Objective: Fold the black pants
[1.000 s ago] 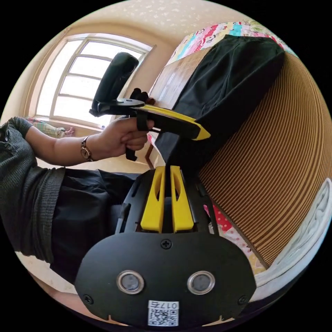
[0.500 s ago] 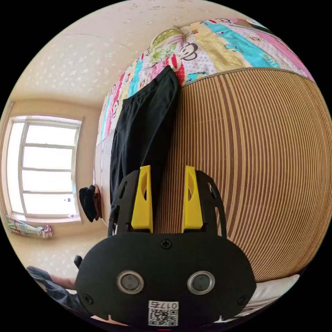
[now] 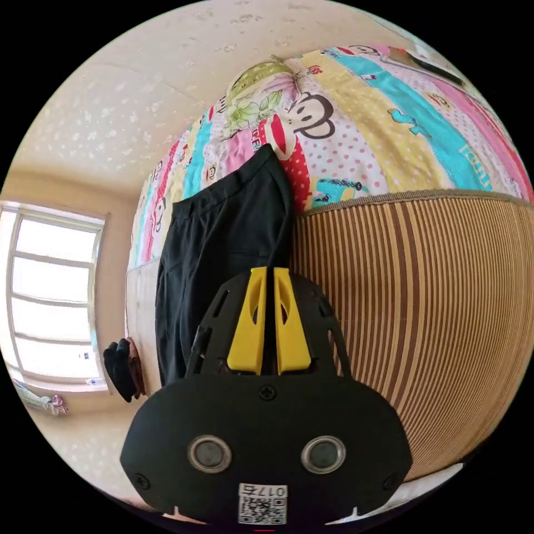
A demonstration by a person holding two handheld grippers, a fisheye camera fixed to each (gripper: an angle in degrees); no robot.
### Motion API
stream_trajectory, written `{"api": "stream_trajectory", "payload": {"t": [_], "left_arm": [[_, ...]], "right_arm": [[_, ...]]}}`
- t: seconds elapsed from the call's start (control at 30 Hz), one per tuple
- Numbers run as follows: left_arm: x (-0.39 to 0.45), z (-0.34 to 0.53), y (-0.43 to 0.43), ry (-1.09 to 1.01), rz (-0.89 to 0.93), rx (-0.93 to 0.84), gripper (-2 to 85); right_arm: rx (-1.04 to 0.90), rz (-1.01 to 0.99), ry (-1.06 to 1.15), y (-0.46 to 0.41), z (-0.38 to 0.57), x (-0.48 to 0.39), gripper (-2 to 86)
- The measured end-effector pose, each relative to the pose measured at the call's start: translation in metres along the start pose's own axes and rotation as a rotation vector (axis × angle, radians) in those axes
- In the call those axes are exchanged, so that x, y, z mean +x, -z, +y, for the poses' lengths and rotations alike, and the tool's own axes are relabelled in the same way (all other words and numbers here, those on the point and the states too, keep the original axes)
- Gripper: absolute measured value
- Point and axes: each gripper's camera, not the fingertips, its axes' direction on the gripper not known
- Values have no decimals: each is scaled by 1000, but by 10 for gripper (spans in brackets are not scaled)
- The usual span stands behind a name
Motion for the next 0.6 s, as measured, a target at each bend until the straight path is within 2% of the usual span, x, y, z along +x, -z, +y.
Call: {"api": "stream_trajectory", "payload": {"t": [0.1, 0.23, 0.3, 0.37, 0.43, 0.6], "left_arm": [[-12, 13, 31, 38, 178, 68, -5], [-34, 40, 97, 82, 225, 167, -5], [-48, 51, 126, 82, 147, 186, -5], [-72, 61, 164, 97, -66, 186, -3], [-101, 66, 182, 158, -194, 160, -2], [-159, 72, 184, 321, -365, 79, 4]], "right_arm": [[41, 157, 282, 1, -7, -96, 29], [93, 50, 521, -4, -13, -223, 22], [60, -46, 597, -19, -19, -272, 22], [-31, -187, 640, -43, -29, -308, 22], [-121, -350, 624, -67, -35, -325, 21], [-166, -266, 682, -89, 36, -309, 27]]}}
